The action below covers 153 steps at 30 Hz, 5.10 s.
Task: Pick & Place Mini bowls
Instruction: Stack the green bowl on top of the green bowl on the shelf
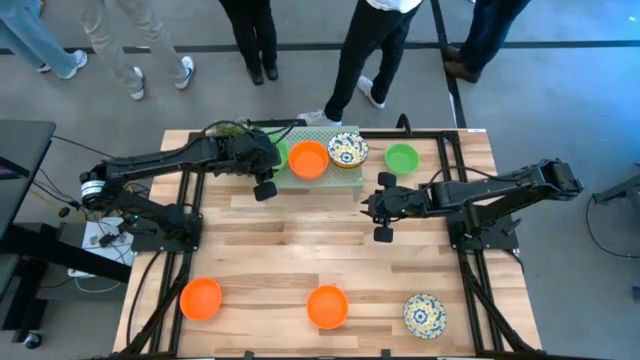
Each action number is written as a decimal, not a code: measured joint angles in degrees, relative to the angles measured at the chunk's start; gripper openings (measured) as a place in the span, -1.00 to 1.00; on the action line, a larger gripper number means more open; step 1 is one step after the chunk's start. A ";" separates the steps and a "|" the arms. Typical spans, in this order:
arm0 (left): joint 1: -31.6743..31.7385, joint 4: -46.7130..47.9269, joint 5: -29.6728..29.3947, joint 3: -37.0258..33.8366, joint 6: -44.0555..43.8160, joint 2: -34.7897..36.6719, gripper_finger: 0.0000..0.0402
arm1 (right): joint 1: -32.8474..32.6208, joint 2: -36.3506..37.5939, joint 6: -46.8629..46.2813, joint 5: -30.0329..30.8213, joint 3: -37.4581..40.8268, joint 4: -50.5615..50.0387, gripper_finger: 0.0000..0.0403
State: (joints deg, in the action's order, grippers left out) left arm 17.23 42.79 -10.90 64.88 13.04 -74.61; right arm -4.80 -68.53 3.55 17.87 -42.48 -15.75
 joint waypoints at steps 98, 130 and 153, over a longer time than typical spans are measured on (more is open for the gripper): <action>-31.28 -16.79 -1.25 -16.28 -16.94 8.62 -0.43 | 31.78 -3.40 -6.31 -11.22 0.00 -27.32 -0.97; -31.62 -41.68 7.96 -16.26 -1.25 -9.71 -0.43 | -8.36 -38.62 0.30 -20.96 -32.74 -18.27 -0.97; -31.75 -41.16 8.72 -16.26 0.87 -14.03 -0.88 | -8.20 -43.80 10.60 -20.24 -46.32 -24.63 -0.86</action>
State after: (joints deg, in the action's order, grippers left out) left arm -14.52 1.63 -2.17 48.62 13.91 -88.64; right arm -12.99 -112.33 14.15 -2.37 -88.79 -40.38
